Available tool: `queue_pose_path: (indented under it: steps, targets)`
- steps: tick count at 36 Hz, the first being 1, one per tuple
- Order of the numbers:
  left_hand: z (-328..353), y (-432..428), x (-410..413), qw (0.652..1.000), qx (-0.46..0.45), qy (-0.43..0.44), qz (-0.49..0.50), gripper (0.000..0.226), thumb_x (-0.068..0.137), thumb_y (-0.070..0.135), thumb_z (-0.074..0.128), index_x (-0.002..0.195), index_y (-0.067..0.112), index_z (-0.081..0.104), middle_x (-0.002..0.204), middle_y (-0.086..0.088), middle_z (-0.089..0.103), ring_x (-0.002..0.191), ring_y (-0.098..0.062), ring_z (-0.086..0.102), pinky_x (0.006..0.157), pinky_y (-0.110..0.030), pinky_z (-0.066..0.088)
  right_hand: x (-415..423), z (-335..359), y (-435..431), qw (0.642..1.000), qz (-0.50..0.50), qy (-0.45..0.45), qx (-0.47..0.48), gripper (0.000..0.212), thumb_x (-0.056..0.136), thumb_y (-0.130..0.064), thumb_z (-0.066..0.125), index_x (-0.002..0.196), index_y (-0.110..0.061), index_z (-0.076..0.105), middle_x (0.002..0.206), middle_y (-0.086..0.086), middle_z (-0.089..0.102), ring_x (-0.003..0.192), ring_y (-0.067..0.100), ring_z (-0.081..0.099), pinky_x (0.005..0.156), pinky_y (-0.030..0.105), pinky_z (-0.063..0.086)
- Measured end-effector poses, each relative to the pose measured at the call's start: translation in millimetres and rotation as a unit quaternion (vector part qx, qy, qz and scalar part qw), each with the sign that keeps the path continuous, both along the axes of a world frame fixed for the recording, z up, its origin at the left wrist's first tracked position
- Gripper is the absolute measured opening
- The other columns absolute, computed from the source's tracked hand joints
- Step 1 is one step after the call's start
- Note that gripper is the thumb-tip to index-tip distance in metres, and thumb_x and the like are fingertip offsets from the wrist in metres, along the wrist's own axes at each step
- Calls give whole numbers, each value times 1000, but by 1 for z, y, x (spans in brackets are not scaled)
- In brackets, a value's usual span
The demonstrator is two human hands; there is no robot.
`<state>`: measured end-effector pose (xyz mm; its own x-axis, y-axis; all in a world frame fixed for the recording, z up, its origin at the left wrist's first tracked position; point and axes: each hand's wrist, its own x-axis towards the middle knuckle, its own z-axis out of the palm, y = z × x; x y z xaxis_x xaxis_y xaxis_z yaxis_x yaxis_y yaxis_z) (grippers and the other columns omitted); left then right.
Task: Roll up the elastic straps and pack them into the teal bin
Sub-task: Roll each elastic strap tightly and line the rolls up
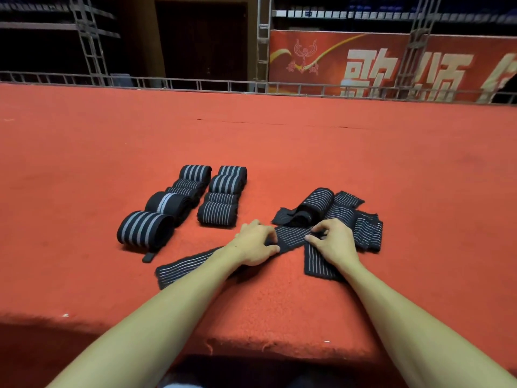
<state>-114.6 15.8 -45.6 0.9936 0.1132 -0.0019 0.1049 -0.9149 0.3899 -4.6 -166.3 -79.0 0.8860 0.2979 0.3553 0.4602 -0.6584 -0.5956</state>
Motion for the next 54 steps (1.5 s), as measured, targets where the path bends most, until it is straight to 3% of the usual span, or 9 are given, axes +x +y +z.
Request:
queue_pose_path:
  steps: [8, 14, 20, 24, 31, 35, 44, 49, 54]
  targets:
    - [-5, -20, 53, 996, -41, -19, 72, 32, 98, 37, 53, 128, 27, 49, 132, -5, 53, 126, -33, 45, 99, -46, 37, -1, -1, -1, 999, 0, 9, 31, 20, 74, -26, 86, 87, -17, 74, 92, -5, 63, 71, 8, 59, 81, 26, 51]
    - [-7, -13, 65, 996, -65, -28, 48, 25, 91, 18, 67, 110, 13, 52, 113, -12, 62, 109, -30, 57, 87, -33, 41, -1, 1, -4, 999, 13, 14, 51, 19, 72, -21, 86, 85, -16, 74, 88, -9, 60, 65, 0, 53, 75, 19, 44]
    - [3, -6, 58, 996, -84, -8, 8, 21, 89, 16, 70, 93, 19, 50, 96, 0, 56, 88, -19, 51, 73, -26, 35, 2, 5, -7, 999, 37, 26, 22, 18, 72, -23, 86, 84, -18, 73, 91, -7, 61, 70, 3, 51, 70, 15, 39]
    - [7, -5, 50, 983, -178, 41, -28, 19, 90, 6, 68, 101, 17, 57, 101, -6, 57, 82, -14, 51, 75, -27, 44, 2, 13, -11, 998, 49, 38, -4, 30, 72, -29, 87, 96, -16, 75, 90, -10, 58, 81, 7, 53, 83, 25, 46]
    - [13, 8, 29, 958, -275, 72, -37, 28, 92, -4, 61, 111, 17, 62, 115, -15, 64, 95, -17, 59, 85, -31, 54, -4, 19, -7, 996, 38, 75, 15, 45, 69, -35, 89, 105, -12, 75, 104, -2, 71, 86, 7, 56, 78, 18, 39]
    - [15, 6, 17, 958, -268, 84, -59, 37, 94, -5, 57, 125, 15, 60, 124, -6, 61, 102, -10, 58, 83, -17, 51, -7, 21, -8, 996, 35, 83, 13, 49, 67, -37, 90, 107, -14, 75, 107, -2, 71, 92, 9, 59, 81, 19, 41]
    - [14, 13, 1, 953, -279, 78, -86, 41, 93, -7, 57, 126, 17, 62, 133, -1, 58, 115, -10, 57, 97, -19, 47, -12, 27, -13, 988, 35, 142, 44, 36, 65, -29, 92, 95, -18, 76, 96, -6, 70, 93, 8, 62, 79, 20, 41]
    - [11, 13, -3, 951, -276, 101, -99, 44, 93, -6, 58, 127, 20, 61, 125, 3, 61, 102, -3, 57, 91, -15, 47, -12, 29, -19, 983, 38, 169, 59, 32, 62, -22, 94, 88, -20, 76, 88, -11, 70, 87, 5, 64, 70, 13, 42]
    - [8, 7, -3, 966, -217, 91, -108, 44, 92, 0, 62, 127, 27, 61, 129, 7, 59, 111, -4, 55, 97, -14, 42, -11, 32, -24, 985, 48, 166, 21, 30, 61, -22, 94, 85, -24, 76, 93, -7, 72, 95, 9, 66, 85, 22, 48]
